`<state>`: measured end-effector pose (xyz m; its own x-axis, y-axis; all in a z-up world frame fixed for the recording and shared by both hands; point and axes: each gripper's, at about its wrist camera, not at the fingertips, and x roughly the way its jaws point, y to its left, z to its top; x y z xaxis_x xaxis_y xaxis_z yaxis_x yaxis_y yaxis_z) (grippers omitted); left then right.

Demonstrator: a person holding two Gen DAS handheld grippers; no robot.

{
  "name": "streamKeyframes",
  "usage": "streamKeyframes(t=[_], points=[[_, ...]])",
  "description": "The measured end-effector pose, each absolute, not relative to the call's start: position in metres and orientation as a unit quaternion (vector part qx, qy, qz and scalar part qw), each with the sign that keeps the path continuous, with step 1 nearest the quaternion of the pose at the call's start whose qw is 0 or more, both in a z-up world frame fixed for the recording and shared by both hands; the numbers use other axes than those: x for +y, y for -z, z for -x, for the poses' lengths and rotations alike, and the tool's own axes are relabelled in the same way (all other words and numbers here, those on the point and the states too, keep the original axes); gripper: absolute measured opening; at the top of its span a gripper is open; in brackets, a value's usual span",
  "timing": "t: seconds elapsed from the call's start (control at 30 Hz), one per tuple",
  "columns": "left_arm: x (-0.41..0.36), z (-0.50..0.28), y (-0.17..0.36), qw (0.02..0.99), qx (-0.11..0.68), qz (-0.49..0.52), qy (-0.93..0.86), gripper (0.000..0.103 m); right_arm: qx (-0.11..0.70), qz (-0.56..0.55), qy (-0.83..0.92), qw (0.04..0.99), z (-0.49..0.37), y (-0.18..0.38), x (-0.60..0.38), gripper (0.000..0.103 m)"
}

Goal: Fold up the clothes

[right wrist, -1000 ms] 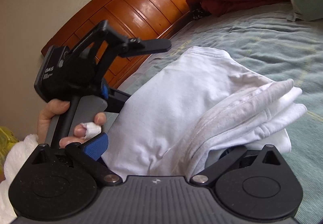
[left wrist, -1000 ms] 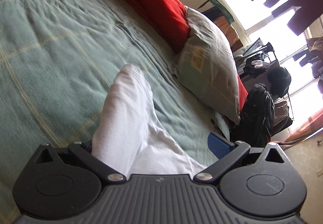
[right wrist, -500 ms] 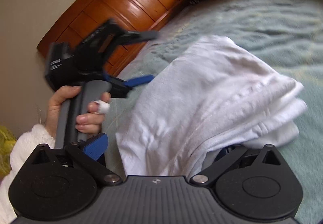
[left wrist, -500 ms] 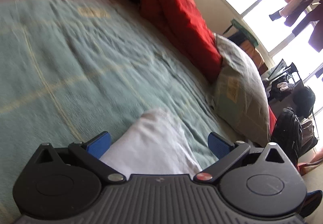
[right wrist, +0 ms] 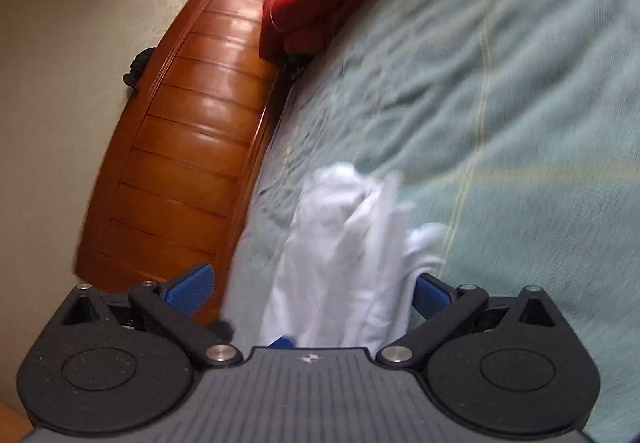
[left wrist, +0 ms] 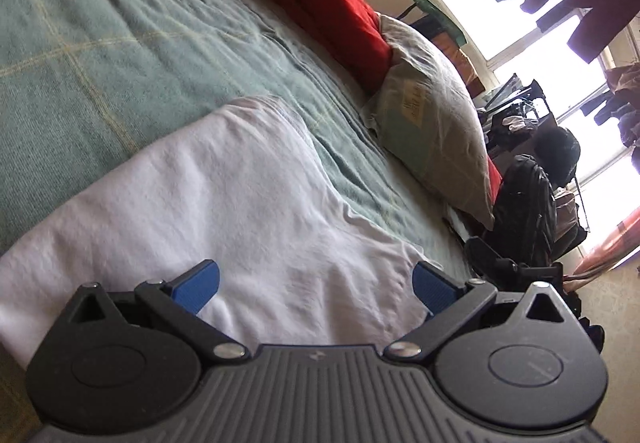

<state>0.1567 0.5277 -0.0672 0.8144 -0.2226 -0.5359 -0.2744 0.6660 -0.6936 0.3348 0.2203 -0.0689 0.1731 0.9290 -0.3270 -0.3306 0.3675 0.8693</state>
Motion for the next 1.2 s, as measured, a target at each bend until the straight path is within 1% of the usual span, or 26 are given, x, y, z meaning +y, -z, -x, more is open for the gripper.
streamKeyframes(t=[0.07, 0.23, 0.37, 0.47, 0.6, 0.73, 0.87, 0.97, 1.07, 1.2], points=[[0.526, -0.151, 0.063, 0.863, 0.301, 0.406, -0.009, 0.102, 0.429, -0.304, -0.443, 0.726, -0.335, 0.057, 0.21, 0.103], [0.527, -0.142, 0.055, 0.877, 0.286, 0.384, -0.036, 0.102, 0.393, -0.258, -0.445, 0.762, -0.34, 0.036, 0.202, 0.103], [0.535, -0.14, 0.061, 0.869, 0.289, 0.4, -0.029, 0.102, 0.382, -0.193, -0.548, 0.719, -0.326, 0.024, 0.237, 0.103], [0.541, -0.136, 0.071, 0.86, 0.292, 0.417, -0.027, 0.102, 0.377, -0.112, -0.598, 0.698, -0.306, 0.032, 0.265, 0.103], [0.547, -0.124, 0.067, 0.857, 0.279, 0.431, -0.035, 0.102, 0.377, 0.007, -0.58, 0.722, -0.29, 0.051, 0.281, 0.103], [0.546, -0.124, 0.056, 0.864, 0.281, 0.418, -0.031, 0.102, 0.331, 0.046, -0.586, 0.738, -0.271, 0.039, 0.276, 0.103], [0.544, -0.12, 0.065, 0.859, 0.302, 0.41, -0.059, 0.102, 0.278, 0.111, -0.601, 0.741, -0.247, 0.038, 0.287, 0.103], [0.544, -0.112, 0.068, 0.852, 0.304, 0.421, -0.064, 0.102, 0.302, 0.167, -0.574, 0.743, -0.245, 0.062, 0.301, 0.103], [0.54, -0.124, 0.052, 0.859, 0.31, 0.401, -0.066, 0.102, 0.287, 0.15, -0.58, 0.748, -0.243, 0.062, 0.292, 0.103], [0.534, -0.175, 0.036, 0.87, 0.32, 0.372, -0.054, 0.102, 0.285, 0.11, -0.593, 0.745, -0.247, 0.057, 0.279, 0.103]])
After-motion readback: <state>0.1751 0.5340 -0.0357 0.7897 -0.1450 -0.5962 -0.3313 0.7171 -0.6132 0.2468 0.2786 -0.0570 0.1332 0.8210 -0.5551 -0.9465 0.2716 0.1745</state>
